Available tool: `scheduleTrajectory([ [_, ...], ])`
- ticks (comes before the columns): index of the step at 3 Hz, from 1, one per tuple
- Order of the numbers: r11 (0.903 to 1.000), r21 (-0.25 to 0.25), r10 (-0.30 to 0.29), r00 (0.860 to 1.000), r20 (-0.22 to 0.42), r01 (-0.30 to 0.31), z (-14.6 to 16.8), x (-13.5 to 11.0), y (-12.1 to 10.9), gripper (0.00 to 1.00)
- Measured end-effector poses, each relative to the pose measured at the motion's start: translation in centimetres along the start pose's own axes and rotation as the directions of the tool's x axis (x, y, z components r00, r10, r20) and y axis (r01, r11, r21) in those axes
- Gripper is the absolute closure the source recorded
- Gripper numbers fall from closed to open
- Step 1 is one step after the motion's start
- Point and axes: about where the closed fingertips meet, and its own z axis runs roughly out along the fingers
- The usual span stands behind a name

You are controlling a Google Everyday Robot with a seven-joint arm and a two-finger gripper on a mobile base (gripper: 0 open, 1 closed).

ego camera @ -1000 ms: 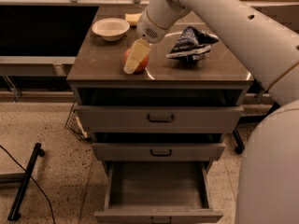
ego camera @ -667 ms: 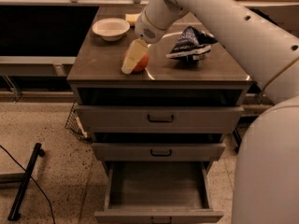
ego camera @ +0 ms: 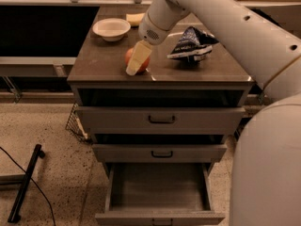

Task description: Place apple into bottom drawer

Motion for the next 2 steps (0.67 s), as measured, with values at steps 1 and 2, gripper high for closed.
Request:
scheduleTrajectory([
  [1,0.9999,-0.012,0.003,1.0,-0.013,-0.003,0.37,0.43,-0.18,0.0],
  [2,0.9999,-0.016,0.005,1.0,-0.03,-0.006,1.04,0.33,-0.09,0.0],
])
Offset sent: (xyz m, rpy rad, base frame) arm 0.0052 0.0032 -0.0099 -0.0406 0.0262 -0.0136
